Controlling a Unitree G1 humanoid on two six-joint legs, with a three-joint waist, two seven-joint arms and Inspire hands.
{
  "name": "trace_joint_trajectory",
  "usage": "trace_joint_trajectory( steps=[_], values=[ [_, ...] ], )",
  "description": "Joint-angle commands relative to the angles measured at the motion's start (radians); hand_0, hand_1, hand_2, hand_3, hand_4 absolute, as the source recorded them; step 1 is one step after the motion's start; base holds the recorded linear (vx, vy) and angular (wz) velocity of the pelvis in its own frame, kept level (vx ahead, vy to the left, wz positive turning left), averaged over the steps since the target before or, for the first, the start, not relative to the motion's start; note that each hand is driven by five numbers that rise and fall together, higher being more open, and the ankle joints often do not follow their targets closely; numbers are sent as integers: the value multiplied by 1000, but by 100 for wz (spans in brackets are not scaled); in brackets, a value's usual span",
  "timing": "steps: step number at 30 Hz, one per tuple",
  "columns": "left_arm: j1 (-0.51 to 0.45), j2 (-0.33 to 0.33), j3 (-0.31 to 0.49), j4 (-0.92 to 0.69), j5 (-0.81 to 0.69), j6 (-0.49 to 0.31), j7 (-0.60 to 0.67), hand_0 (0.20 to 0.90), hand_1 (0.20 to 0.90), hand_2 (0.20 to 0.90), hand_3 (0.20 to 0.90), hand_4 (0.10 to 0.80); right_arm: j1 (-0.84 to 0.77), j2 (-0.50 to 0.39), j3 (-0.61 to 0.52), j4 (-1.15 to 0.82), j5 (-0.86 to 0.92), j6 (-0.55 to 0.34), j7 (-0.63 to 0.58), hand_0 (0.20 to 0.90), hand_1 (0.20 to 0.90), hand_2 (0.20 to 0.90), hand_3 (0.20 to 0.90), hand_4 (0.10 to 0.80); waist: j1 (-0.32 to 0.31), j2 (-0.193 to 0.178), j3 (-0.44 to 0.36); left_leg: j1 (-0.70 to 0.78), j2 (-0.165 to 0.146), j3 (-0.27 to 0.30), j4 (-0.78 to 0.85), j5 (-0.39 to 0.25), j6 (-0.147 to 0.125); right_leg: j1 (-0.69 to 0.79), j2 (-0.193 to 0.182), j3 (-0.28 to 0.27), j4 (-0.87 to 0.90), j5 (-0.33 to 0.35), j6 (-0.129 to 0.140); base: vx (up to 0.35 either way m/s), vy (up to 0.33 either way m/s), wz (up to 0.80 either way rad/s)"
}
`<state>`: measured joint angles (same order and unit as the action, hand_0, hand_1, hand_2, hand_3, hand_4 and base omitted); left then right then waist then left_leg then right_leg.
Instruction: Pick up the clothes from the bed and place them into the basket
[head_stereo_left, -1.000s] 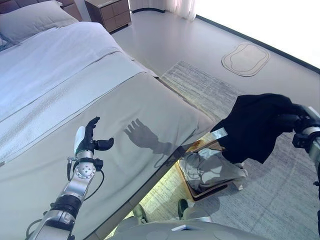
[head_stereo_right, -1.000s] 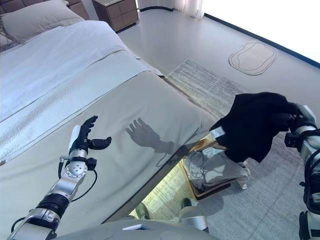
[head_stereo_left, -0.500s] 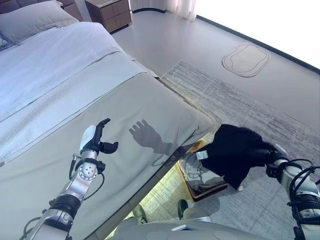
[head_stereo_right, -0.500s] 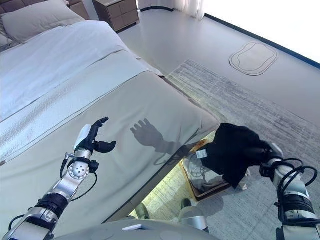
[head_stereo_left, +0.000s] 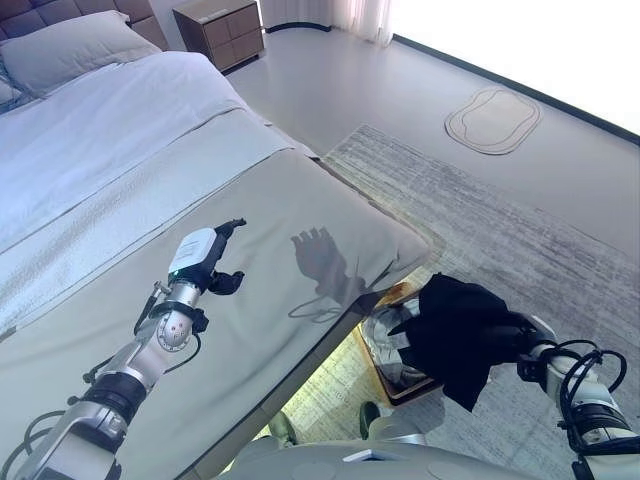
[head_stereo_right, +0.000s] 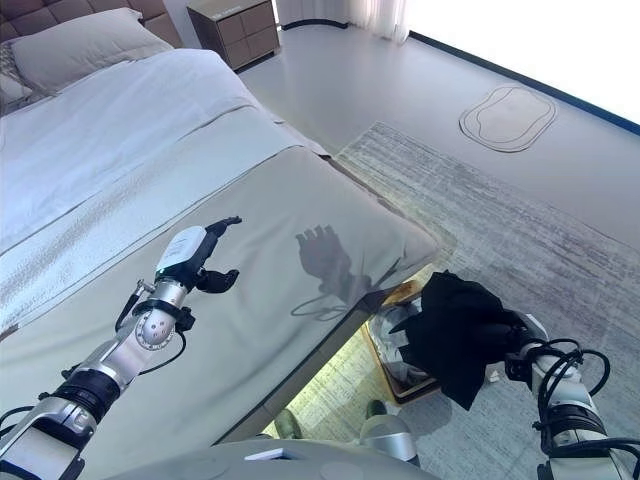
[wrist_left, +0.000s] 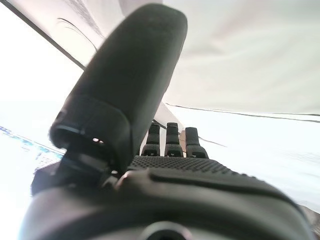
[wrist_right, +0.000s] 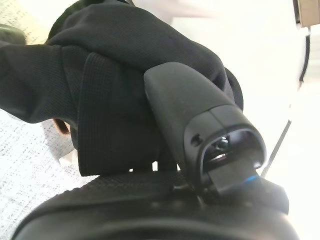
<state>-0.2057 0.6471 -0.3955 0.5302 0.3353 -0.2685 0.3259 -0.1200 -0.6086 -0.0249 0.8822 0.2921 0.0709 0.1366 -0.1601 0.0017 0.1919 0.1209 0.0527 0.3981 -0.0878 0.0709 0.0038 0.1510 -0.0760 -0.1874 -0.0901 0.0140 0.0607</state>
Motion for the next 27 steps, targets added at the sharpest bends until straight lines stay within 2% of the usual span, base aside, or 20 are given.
trace_joint_trajectory(
  steps=[1, 17, 22, 27],
  values=[
    [-108, 27, 7, -31, -8, -85, 34, 900, 900, 900, 900, 800, -102, -55, -5, 29, -5, -104, -19, 900, 900, 900, 900, 800, 34, 13, -66, 32, 47, -32, 57, -119, -54, -107, 8, -25, 120, -32, 32, 0, 0, 0],
    [-80, 28, 18, -50, -4, -107, 22, 900, 900, 900, 900, 800, -69, -22, -12, 9, 12, -106, -45, 900, 900, 900, 900, 800, 29, 13, -61, 35, 55, -25, 60, -120, -56, -107, 8, -21, 119, -36, 31, 7, -1, 1],
    [-65, 19, 32, -39, 2, -98, 12, 900, 900, 900, 900, 800, -42, -6, -10, -49, -16, -122, -63, 900, 900, 900, 900, 800, 21, 13, -61, 37, 59, -21, 59, -119, -57, -107, 7, -21, 121, -36, 31, 0, 0, 0],
    [-28, 8, 65, -48, 19, -87, 22, 900, 900, 900, 900, 800, 16, 40, 4, -169, -66, -114, -144, 900, 900, 900, 900, 800, 4, 13, -66, 39, 63, -15, 55, -114, -59, -110, 11, -12, 122, -38, 32, 37, 5, -1]
  ],
)
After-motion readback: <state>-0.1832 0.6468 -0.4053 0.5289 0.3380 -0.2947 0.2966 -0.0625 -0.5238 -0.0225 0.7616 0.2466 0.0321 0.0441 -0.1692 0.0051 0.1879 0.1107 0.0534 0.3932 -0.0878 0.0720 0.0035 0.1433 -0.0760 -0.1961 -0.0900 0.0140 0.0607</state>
